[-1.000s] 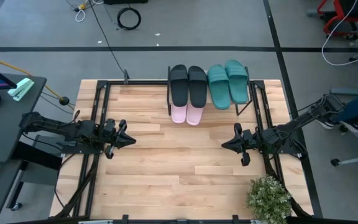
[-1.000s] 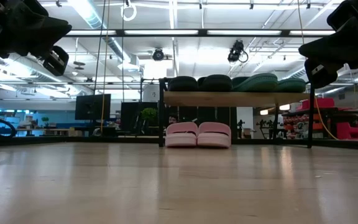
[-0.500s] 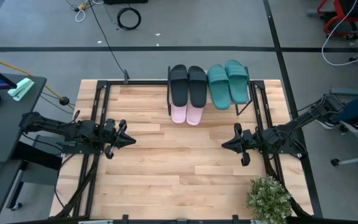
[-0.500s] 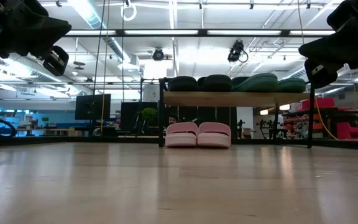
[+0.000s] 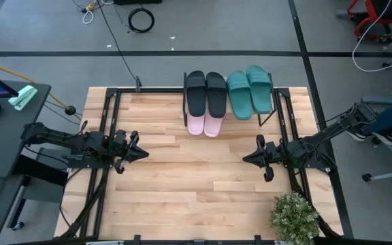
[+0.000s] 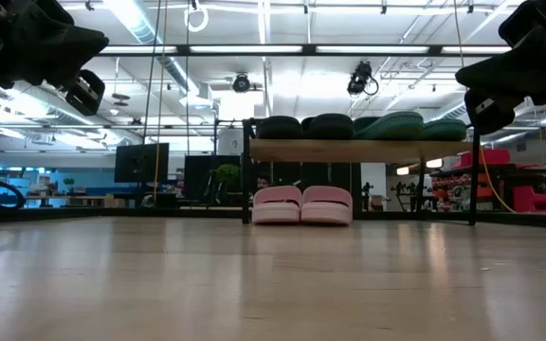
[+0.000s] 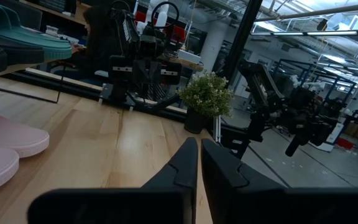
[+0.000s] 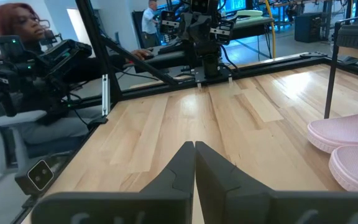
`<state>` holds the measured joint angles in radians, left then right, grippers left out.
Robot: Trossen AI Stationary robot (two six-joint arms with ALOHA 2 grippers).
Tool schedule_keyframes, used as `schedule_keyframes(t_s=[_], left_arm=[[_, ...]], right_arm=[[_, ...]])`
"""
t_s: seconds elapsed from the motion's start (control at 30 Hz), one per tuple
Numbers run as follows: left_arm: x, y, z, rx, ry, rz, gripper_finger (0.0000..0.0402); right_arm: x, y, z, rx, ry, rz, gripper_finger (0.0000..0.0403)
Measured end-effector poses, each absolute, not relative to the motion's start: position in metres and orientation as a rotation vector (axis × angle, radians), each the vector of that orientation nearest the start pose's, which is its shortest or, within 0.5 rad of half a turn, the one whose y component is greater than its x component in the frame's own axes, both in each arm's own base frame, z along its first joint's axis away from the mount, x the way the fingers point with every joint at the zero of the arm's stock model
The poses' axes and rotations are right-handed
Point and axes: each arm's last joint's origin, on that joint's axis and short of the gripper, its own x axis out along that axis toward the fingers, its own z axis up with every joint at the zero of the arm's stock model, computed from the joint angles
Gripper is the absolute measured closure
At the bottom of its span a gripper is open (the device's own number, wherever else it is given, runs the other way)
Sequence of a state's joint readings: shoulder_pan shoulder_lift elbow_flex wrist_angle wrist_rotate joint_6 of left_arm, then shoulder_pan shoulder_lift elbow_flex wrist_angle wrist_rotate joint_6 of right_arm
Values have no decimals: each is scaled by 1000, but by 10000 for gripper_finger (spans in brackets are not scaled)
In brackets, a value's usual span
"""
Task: Pick and place slides into the shelf
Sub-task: Return to Home Position
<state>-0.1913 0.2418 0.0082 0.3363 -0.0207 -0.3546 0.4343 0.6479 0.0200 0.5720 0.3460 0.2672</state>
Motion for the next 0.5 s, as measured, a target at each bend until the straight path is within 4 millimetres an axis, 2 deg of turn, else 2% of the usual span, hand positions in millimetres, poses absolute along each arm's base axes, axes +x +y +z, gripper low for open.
schedule_keyframes(t_s=[0.5], left_arm=[[110, -21, 178, -364, -71, -186, 369]], right_arm=[[129, 49, 162, 246, 63, 81, 384]])
